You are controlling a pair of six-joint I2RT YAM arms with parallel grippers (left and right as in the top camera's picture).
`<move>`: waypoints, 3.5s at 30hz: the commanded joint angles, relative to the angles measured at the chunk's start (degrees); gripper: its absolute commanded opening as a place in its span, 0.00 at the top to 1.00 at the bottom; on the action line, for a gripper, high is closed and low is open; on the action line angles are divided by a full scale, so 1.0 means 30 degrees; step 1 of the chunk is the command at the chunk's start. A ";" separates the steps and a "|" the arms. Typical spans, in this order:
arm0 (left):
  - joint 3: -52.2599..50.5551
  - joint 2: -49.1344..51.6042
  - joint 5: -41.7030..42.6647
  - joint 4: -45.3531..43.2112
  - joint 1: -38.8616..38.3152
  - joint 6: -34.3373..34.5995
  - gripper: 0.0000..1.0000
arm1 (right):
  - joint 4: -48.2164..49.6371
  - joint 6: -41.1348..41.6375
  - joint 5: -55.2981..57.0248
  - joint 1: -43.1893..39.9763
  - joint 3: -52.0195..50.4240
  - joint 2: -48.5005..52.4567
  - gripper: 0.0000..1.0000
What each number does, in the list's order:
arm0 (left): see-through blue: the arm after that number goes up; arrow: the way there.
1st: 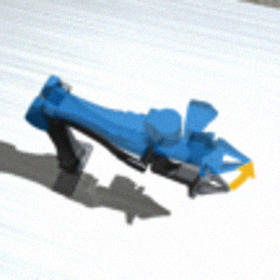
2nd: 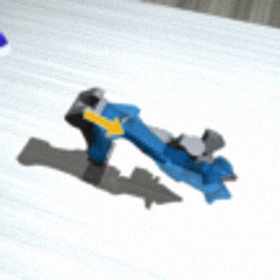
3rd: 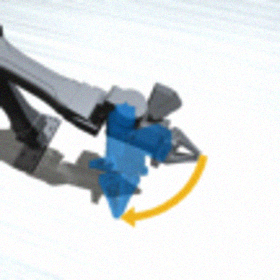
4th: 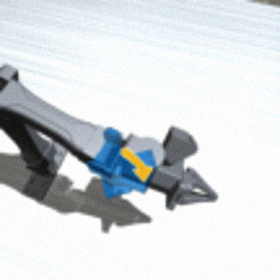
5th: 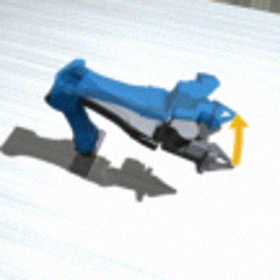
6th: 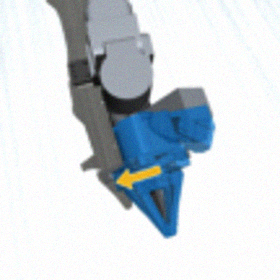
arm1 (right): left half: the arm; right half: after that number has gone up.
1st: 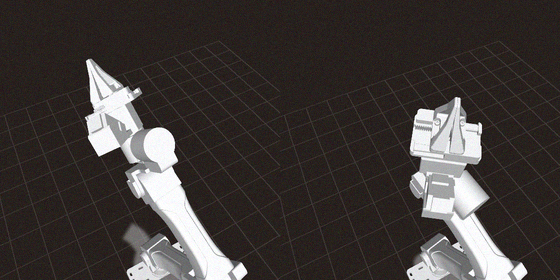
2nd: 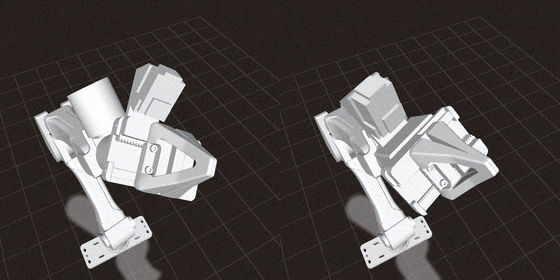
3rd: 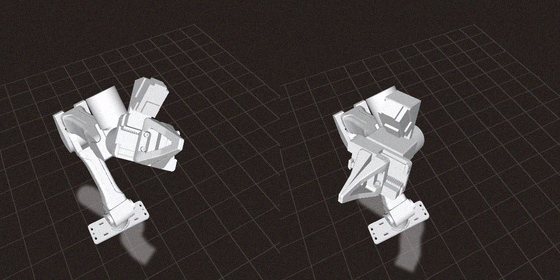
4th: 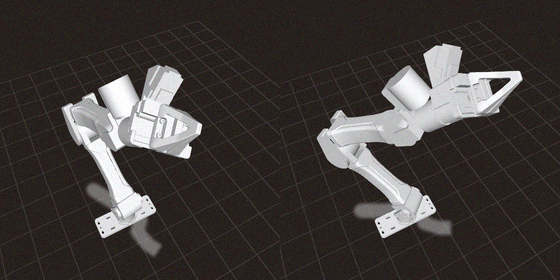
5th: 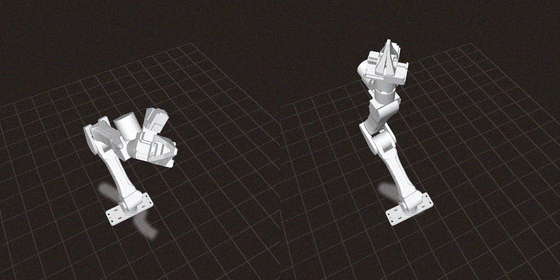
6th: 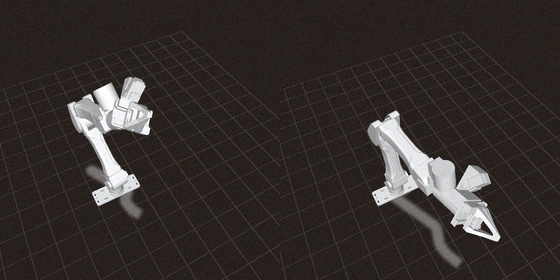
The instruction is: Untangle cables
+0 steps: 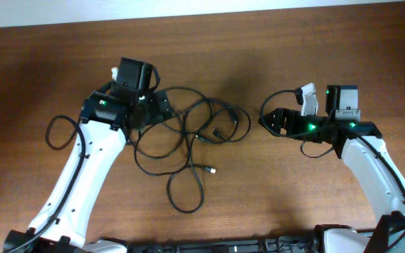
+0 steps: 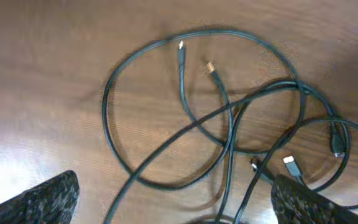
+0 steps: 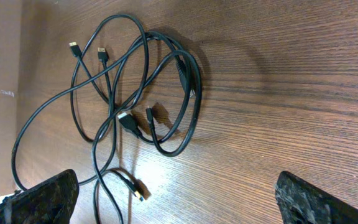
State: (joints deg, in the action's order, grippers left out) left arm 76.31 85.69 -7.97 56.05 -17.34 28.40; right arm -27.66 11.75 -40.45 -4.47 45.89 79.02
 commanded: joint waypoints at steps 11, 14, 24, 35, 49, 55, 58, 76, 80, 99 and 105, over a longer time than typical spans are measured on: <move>-0.9493 -0.0277 0.4707 -0.2331 -0.0044 1.0790 0.88 | -0.0007 -0.0270 -0.0306 -0.0015 -0.0080 -0.0255 0.01; -0.9493 -0.0284 0.9763 -0.7817 -0.0051 0.3621 1.00 | -0.0007 -0.0270 -0.0321 0.0007 -0.0080 -0.0255 0.01; -0.5792 -0.5479 1.2633 -1.1111 -0.0044 -0.5085 1.00 | 0.0160 -0.0117 -0.0342 0.2477 -0.0080 -0.0175 0.01; -0.5792 -1.1322 0.7563 -1.4054 -0.0044 -0.4918 1.00 | 1.1205 0.1239 0.8510 0.9996 -0.0080 0.2229 0.01; -0.5785 -1.4695 0.1632 -1.3231 0.3883 -0.4138 1.00 | 1.0061 0.4495 1.8309 0.5064 0.2521 0.7832 0.01; -0.5785 -1.3682 -0.0095 -1.4010 0.8386 -0.3694 1.00 | 0.4903 0.2084 1.4127 0.3417 0.2528 0.4233 0.01; -0.5785 -1.1832 0.3548 -1.3508 0.8378 -0.2645 1.00 | 0.2295 0.2091 1.0397 0.3949 0.2528 0.0801 0.01; 0.0692 0.8750 -0.2302 -2.1303 1.4972 -0.8400 1.00 | -0.1494 0.1239 0.9646 1.0885 0.2514 0.0284 0.01; 0.0685 1.1132 -0.2280 -1.6779 1.7187 -0.4554 1.00 | -0.1486 0.1231 0.9646 1.0885 0.2514 0.0284 0.01; 1.4593 0.9063 1.0222 0.5034 0.9143 -0.5595 0.01 | -0.8837 0.6688 1.3325 0.4087 0.2528 -0.6907 0.01; 1.4593 0.9005 0.8830 0.6747 0.1865 -1.1351 0.04 | -0.9522 0.6688 1.3784 0.3781 0.2528 -0.6033 0.01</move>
State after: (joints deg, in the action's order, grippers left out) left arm 119.90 112.73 22.11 75.85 -6.87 1.43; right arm -56.01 31.68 -0.62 7.25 53.30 59.16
